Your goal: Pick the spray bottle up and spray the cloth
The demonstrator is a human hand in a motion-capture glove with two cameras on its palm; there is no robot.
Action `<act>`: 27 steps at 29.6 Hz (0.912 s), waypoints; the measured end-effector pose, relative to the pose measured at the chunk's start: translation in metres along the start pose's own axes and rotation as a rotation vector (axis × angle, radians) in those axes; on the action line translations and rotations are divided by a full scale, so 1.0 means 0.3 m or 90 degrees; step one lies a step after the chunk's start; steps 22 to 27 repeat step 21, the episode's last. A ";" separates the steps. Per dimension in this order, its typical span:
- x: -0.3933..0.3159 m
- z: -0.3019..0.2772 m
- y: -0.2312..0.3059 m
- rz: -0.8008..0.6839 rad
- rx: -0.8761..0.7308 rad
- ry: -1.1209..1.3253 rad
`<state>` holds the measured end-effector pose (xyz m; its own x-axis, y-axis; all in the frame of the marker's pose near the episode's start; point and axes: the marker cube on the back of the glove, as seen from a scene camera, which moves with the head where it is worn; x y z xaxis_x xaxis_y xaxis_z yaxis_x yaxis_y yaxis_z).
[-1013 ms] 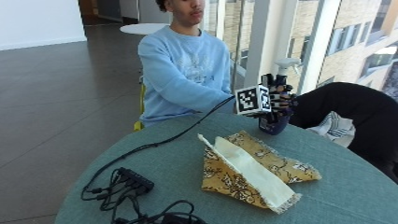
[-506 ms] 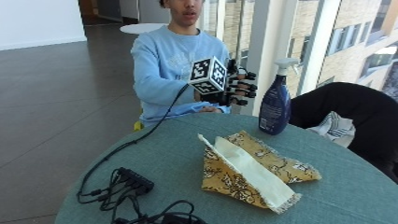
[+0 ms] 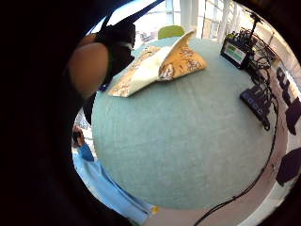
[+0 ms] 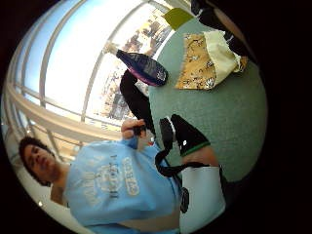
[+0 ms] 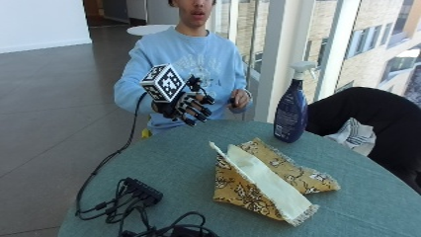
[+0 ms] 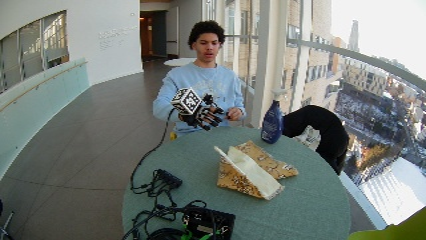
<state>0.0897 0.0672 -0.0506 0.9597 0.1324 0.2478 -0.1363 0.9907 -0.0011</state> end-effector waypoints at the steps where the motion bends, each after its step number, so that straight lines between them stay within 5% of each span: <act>1: 0.015 0.002 0.017 0.005 0.000 0.015; 27: 0.083 0.052 0.118 0.009 -0.019 0.109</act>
